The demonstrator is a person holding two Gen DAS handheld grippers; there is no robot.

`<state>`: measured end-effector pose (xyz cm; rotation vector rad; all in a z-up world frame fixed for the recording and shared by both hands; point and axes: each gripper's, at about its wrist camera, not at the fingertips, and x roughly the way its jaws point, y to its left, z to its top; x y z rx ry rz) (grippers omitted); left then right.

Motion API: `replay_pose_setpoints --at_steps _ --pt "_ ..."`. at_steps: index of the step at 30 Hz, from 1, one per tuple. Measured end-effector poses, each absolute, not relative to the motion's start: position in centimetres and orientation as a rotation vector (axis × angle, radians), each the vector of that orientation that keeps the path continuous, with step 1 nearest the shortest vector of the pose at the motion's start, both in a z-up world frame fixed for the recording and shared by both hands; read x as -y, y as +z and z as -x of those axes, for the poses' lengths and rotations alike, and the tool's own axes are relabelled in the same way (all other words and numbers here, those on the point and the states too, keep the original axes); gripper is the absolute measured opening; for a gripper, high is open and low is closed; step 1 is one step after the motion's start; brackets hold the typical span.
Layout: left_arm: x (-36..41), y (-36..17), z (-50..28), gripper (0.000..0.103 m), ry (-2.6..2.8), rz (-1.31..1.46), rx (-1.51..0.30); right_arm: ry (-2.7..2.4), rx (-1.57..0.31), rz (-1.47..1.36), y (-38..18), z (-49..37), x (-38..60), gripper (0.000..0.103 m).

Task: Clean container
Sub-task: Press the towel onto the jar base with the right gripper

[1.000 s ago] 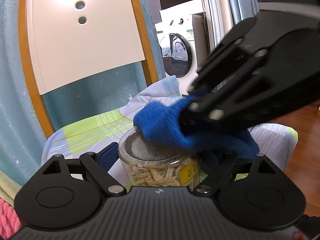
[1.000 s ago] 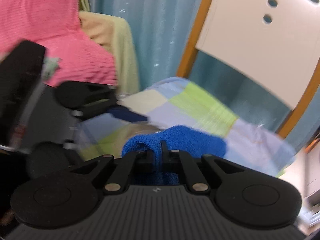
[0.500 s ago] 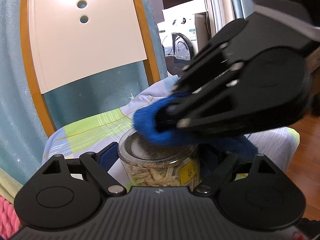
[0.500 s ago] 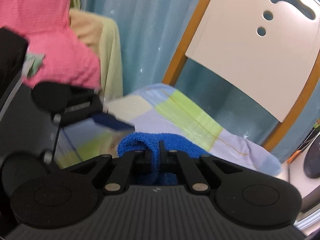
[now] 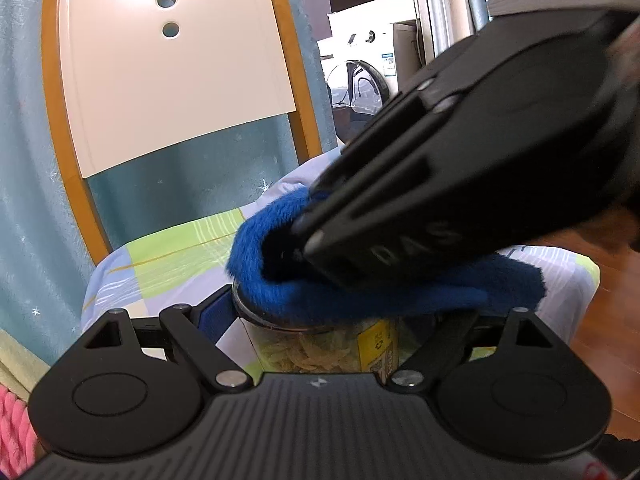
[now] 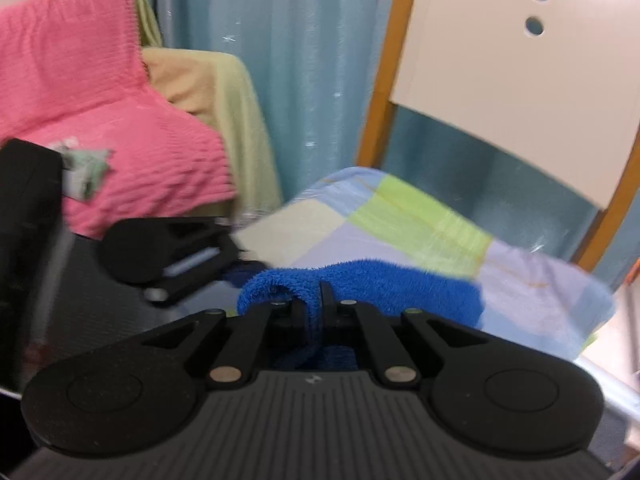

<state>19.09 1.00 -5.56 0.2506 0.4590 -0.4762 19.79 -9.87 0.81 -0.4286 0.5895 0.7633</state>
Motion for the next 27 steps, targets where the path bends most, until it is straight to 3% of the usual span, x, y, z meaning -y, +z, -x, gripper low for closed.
replay_pose_setpoints --at_steps 7,16,22,27 --pt "-0.9 -5.6 -18.9 0.086 -0.475 -0.252 -0.451 0.804 -0.680 0.420 1.8 -18.2 11.7 0.004" --pt "-0.9 -5.5 -19.0 0.086 -0.469 -0.249 -0.459 0.813 -0.607 0.246 0.6 -19.2 10.4 0.004" --pt "-0.9 -5.5 -19.0 0.086 -0.474 -0.246 -0.461 0.739 -0.572 0.359 0.4 -19.7 10.9 0.001" --pt "-0.9 -5.6 -18.9 0.086 -0.474 -0.249 -0.456 0.781 -0.656 0.368 1.4 -18.1 12.1 0.004"
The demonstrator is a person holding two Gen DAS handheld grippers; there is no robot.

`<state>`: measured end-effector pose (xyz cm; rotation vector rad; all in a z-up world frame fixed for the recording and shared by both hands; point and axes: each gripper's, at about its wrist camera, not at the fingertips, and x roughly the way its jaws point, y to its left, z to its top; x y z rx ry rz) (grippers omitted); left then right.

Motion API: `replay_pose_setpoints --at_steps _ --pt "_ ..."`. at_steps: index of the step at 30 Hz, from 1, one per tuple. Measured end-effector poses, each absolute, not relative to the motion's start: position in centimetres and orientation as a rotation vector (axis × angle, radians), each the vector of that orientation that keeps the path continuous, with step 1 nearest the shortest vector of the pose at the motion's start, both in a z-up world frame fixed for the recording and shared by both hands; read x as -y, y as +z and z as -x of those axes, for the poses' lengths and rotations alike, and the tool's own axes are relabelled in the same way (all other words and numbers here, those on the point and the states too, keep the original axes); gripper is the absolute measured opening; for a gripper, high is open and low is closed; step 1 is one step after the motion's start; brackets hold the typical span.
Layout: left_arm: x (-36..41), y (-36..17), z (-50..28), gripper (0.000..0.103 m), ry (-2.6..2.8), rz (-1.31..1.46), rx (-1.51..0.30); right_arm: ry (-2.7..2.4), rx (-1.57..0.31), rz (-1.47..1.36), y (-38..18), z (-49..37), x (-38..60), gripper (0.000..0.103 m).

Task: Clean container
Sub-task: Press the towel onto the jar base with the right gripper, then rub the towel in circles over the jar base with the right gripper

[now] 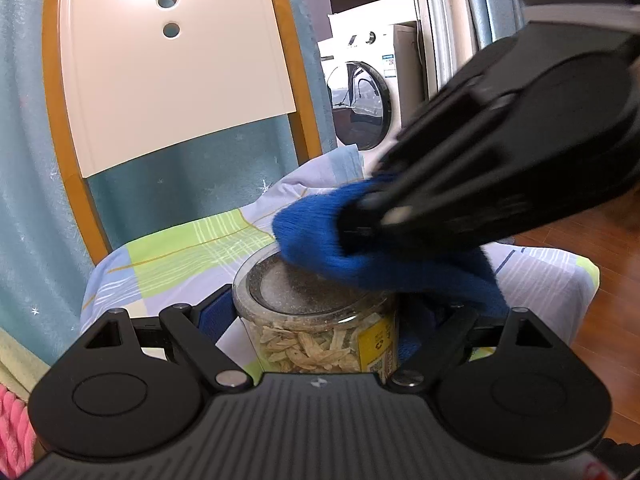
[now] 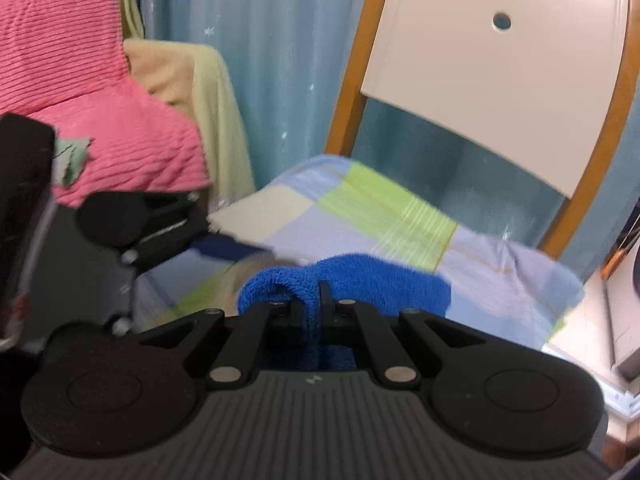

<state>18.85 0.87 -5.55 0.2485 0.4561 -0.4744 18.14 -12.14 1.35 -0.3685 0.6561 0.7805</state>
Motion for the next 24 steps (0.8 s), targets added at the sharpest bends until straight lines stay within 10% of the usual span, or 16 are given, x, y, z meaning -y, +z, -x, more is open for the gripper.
replay_pose_setpoints --at_steps 24 --pt "-0.6 -5.5 -19.1 0.086 -0.467 -0.257 -0.471 0.762 -0.660 0.248 1.1 -18.2 10.5 0.004"
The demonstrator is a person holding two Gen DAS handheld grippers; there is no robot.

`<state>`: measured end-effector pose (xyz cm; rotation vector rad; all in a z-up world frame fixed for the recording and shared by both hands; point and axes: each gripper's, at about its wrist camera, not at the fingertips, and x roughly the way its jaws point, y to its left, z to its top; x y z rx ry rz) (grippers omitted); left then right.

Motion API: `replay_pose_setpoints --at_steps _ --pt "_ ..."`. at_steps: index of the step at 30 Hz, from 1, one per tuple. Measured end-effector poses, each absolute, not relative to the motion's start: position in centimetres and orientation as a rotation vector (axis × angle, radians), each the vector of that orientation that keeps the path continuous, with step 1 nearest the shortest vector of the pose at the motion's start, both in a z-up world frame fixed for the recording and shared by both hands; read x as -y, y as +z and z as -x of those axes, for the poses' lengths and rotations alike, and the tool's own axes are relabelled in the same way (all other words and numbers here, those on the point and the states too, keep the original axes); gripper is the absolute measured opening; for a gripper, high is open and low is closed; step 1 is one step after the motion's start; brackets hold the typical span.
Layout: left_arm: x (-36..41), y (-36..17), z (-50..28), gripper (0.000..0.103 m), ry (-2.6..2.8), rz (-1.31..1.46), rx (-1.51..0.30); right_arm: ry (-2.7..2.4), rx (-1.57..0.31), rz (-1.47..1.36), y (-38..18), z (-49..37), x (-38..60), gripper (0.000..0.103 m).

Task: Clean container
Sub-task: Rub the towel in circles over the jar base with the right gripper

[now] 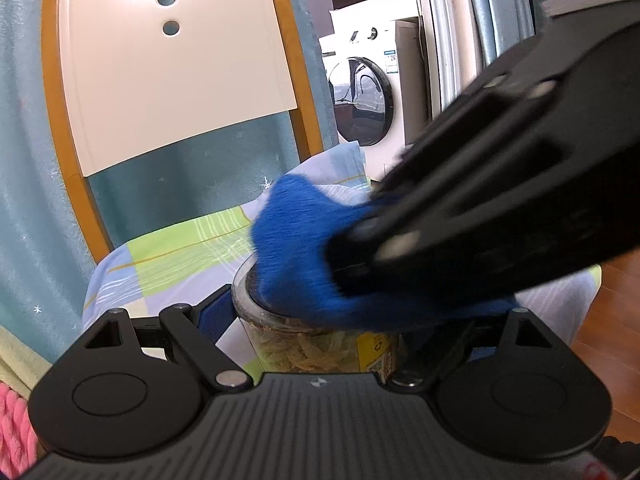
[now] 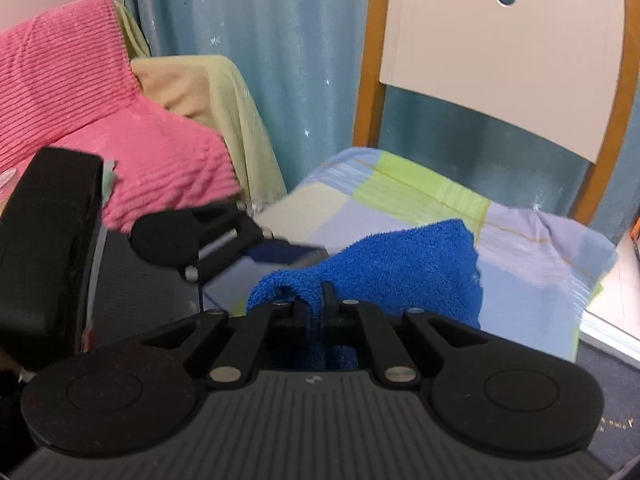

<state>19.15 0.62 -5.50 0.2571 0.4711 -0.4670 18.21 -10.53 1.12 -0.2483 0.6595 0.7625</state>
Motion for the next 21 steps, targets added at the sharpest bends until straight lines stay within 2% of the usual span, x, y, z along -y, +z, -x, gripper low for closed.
replay_pose_setpoints --at_steps 9,15,21 --pt "-0.6 -5.4 -19.3 0.086 -0.476 -0.265 -0.474 0.687 -0.655 0.330 1.2 -18.7 12.0 0.001" --pt "1.2 -5.8 -18.7 0.086 -0.440 -0.252 -0.479 0.805 -0.652 0.242 1.2 -17.1 12.2 0.004" --pt "1.0 -5.3 -18.7 0.086 -0.439 -0.254 -0.482 0.791 -0.616 0.093 0.1 -19.8 12.3 0.003"
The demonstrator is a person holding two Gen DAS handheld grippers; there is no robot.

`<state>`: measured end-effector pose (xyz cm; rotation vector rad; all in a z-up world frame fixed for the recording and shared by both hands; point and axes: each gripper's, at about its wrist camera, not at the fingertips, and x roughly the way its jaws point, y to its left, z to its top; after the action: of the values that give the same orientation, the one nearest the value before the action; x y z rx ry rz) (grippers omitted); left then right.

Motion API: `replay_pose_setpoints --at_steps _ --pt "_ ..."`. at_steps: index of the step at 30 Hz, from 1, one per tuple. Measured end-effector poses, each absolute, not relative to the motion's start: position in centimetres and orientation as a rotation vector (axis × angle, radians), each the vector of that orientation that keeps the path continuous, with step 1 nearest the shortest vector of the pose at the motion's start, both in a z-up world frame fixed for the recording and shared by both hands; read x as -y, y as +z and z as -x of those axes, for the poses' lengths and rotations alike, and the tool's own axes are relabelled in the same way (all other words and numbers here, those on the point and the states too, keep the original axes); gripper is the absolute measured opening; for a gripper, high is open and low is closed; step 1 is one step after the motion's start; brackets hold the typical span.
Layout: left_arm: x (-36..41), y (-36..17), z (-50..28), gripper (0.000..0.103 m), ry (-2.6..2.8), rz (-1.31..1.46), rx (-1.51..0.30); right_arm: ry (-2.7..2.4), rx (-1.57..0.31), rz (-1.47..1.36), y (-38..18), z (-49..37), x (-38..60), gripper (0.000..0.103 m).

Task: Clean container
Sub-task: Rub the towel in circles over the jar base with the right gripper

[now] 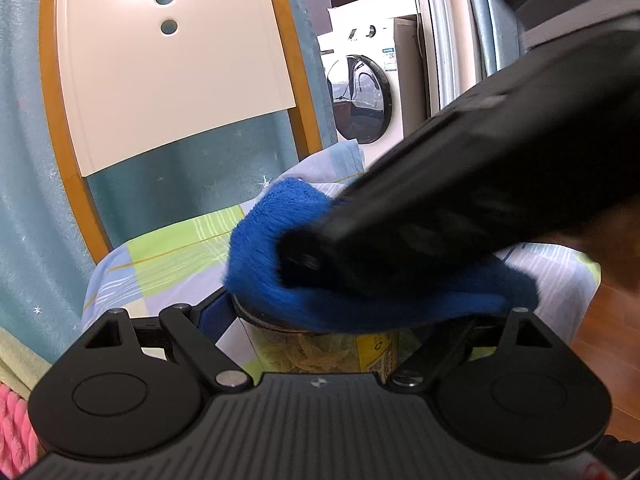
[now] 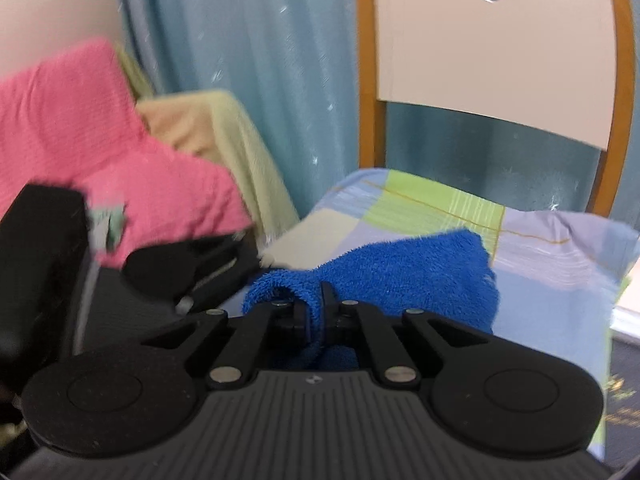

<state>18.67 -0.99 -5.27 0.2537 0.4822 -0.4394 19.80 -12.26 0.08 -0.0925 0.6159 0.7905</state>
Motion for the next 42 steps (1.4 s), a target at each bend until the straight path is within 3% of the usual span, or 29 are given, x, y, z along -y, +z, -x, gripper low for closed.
replay_pose_setpoints --at_steps 7,17,29,42 --pt "0.9 -5.5 -19.1 0.086 -0.444 -0.254 -0.480 0.729 -0.624 0.252 0.7 -19.4 13.1 0.001" --pt "-1.9 -6.0 -22.5 0.086 -0.496 -0.263 -0.477 0.821 -0.689 0.097 0.7 -19.4 12.0 0.004" --pt "-1.3 -6.1 -23.2 0.086 -0.503 -0.272 -0.473 0.757 -0.710 0.251 1.6 -19.0 13.1 0.003" --pt "-1.0 -6.3 -24.0 0.086 -0.503 -0.273 -0.486 0.729 -0.654 0.206 0.7 -20.7 12.3 0.001"
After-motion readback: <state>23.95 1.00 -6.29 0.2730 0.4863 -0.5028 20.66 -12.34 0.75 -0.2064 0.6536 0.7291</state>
